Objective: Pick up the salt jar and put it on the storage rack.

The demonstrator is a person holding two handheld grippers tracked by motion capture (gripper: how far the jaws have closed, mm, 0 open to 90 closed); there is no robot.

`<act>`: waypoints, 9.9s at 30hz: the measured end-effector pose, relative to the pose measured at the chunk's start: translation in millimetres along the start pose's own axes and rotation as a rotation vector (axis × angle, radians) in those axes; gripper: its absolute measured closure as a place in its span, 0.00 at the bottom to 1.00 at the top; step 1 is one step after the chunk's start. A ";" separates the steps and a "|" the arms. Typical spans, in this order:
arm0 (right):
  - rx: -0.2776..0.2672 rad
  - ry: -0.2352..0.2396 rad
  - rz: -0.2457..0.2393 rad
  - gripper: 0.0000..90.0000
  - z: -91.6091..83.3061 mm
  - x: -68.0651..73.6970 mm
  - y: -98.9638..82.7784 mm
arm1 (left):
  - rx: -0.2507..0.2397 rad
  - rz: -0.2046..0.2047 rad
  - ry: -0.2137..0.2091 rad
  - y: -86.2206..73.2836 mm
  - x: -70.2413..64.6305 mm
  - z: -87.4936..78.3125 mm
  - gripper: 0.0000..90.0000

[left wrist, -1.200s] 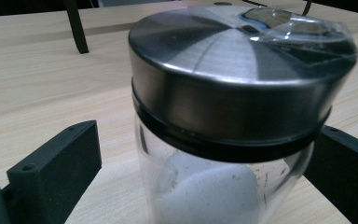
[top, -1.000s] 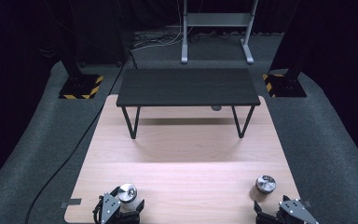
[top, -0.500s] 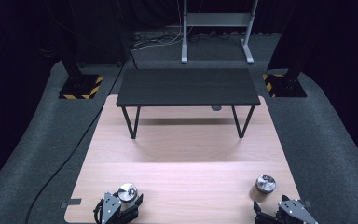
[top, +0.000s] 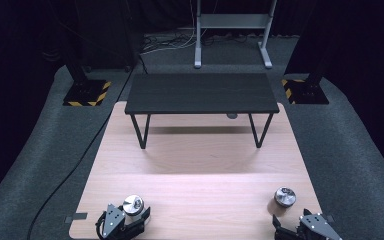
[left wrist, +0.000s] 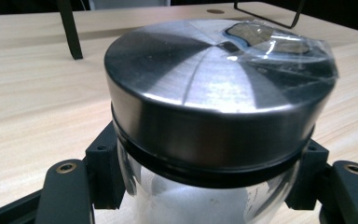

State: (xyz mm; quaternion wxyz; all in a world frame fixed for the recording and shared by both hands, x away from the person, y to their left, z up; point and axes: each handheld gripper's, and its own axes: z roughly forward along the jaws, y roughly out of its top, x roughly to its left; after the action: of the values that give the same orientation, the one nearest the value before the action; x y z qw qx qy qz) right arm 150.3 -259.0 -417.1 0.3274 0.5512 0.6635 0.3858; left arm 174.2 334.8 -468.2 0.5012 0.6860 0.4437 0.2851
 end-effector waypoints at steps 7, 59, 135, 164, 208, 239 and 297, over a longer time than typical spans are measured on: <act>-0.001 -0.004 0.003 0.00 -0.8 -0.9 -0.6 | -0.002 0.004 -0.005 8.8 2.4 1.7 0.35; -0.005 0.012 -0.013 0.00 -3.8 0.2 1.7 | -0.003 0.064 -0.038 62.5 12.5 14.3 0.35; 0.013 -0.002 -0.026 0.00 -1.0 2.3 1.8 | -0.029 0.138 -0.119 143.8 38.1 77.5 0.35; 0.015 -0.008 -0.026 0.00 -1.0 1.0 0.9 | -0.034 0.143 -0.155 179.1 41.0 100.9 0.35; 0.012 -0.012 -0.014 0.00 -2.5 -3.3 -1.1 | -0.041 0.180 -0.210 239.8 38.8 132.4 0.35; 0.013 0.000 -0.008 0.00 -1.0 -5.7 -2.5 | -0.059 0.191 -0.203 290.4 38.7 155.1 0.35; 0.007 0.019 -0.003 0.00 0.3 -8.5 -5.0 | -0.057 0.102 -0.151 295.0 21.0 245.9 0.35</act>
State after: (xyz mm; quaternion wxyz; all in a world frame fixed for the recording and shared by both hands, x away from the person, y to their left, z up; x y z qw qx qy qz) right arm 149.6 -267.8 -421.6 0.3198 0.5476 0.6687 0.3882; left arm 484.4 216.1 -274.1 0.5374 0.7128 0.3607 0.2703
